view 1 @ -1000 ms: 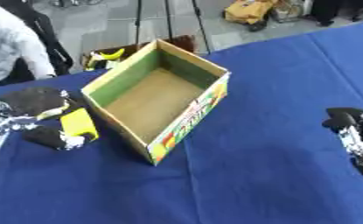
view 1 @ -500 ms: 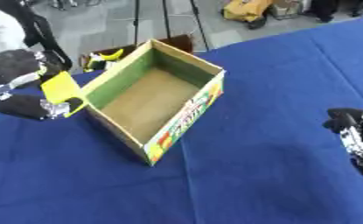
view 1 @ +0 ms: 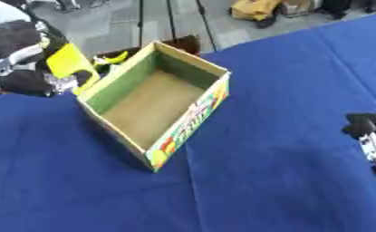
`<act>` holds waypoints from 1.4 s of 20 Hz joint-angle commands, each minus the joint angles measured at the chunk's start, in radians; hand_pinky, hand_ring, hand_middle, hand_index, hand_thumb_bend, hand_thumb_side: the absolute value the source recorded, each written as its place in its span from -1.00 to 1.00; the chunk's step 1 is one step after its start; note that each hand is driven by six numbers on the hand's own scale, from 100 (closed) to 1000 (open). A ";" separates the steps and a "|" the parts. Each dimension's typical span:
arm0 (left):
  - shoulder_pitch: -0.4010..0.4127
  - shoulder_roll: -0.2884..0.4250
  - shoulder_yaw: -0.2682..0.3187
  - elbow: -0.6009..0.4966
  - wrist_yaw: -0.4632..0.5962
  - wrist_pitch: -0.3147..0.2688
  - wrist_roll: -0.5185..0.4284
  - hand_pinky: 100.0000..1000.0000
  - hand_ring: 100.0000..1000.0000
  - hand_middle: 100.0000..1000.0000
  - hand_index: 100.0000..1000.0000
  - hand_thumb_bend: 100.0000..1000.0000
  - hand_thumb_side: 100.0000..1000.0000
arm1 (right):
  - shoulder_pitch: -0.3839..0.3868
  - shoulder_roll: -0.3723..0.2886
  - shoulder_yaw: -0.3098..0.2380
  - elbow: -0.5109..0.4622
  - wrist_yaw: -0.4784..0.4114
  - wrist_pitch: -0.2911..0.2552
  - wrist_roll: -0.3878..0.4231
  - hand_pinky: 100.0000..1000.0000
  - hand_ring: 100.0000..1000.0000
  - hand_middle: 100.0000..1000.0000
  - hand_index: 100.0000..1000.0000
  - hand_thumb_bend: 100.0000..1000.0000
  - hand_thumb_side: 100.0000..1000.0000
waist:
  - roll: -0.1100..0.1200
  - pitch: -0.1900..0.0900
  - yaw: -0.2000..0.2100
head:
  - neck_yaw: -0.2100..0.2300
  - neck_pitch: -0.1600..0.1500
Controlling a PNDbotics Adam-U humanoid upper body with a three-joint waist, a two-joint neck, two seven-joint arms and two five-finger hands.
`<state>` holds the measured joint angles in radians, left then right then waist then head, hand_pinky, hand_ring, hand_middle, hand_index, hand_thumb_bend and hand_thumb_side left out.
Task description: Pick up objects on the table and place them in the box.
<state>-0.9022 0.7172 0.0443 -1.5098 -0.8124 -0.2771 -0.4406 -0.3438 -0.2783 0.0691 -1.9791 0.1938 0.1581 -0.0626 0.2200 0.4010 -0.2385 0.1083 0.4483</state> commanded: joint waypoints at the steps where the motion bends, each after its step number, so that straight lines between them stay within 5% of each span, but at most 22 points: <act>1: -0.045 0.010 0.007 0.029 0.022 0.017 0.083 -1.00 -0.32 -0.28 0.14 -1.00 0.85 | -0.014 -0.017 0.006 -0.021 -0.008 -0.007 0.005 0.61 0.72 0.09 0.46 -1.00 0.30 | -0.003 -0.029 -0.009 | 0.020 0.000; 12: -0.138 -0.085 -0.060 0.249 -0.005 -0.036 0.337 -1.00 -0.33 -0.35 0.14 -0.98 0.87 | -0.037 -0.004 0.023 -0.021 -0.022 -0.022 0.021 0.61 0.72 0.09 0.46 -1.00 0.29 | 0.006 -0.019 -0.055 | 0.054 -0.001; 25: -0.160 -0.191 -0.090 0.449 -0.339 -0.089 0.415 -1.00 -0.27 -0.19 0.17 -1.00 0.90 | -0.060 0.005 0.031 -0.021 -0.032 -0.030 0.030 0.61 0.72 0.09 0.46 -1.00 0.28 | 0.006 0.004 -0.083 | 0.075 0.008; 28: -0.161 -0.211 -0.088 0.471 -0.391 -0.075 0.423 -1.00 -0.22 -0.10 0.31 -1.00 0.84 | -0.067 0.006 0.033 -0.021 -0.034 -0.033 0.032 0.61 0.72 0.09 0.46 -1.00 0.28 | 0.006 0.008 -0.089 | 0.081 0.010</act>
<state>-1.0400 0.4917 -0.0506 -1.0360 -1.1800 -0.3566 -0.0249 -0.3982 -0.2688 0.0996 -1.9792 0.1658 0.1288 -0.0321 0.2354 0.4288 -0.3289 0.1836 0.4541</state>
